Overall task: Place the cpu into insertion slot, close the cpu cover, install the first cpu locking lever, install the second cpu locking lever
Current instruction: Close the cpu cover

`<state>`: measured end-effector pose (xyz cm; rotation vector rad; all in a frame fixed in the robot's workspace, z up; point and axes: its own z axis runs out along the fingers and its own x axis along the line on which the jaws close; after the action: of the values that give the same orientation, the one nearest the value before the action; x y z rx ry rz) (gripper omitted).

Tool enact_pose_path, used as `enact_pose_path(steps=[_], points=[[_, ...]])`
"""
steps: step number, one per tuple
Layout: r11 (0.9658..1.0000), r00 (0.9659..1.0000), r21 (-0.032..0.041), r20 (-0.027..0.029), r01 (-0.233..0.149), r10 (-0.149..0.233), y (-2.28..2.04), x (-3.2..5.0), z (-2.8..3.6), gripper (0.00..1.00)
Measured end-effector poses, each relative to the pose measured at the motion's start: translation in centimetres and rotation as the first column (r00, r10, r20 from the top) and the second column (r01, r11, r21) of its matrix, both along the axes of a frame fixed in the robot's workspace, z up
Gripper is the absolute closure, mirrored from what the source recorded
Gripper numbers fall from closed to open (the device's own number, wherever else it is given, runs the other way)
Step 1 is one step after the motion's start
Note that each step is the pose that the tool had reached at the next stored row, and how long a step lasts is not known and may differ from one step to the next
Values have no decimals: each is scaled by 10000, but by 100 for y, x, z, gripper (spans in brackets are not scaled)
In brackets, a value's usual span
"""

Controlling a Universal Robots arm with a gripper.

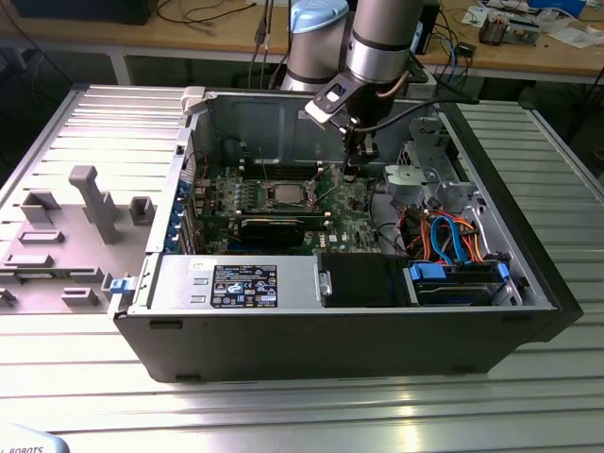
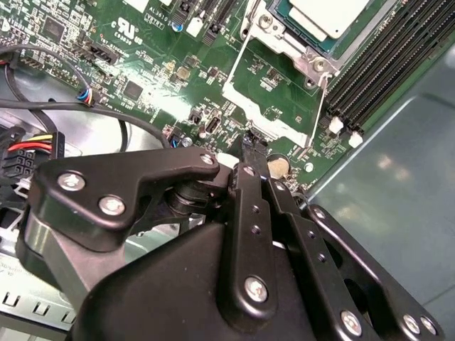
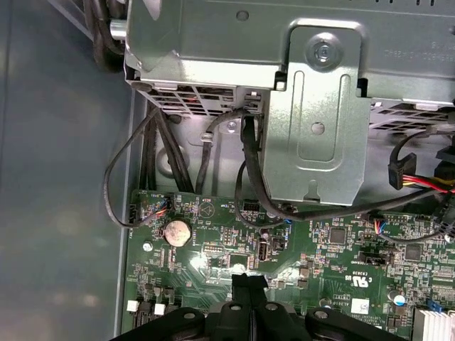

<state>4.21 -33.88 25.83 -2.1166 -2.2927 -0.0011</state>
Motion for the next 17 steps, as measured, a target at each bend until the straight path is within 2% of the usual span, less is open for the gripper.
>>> enact_pose_path(steps=[4,10,17], points=[[10000,10000,1,1,1,-1,0,0,-21,89],[10000,10000,1,0,0,0,0,0,-92,89],[10000,10000,7,-1,1,-1,0,-84,-93,89]])
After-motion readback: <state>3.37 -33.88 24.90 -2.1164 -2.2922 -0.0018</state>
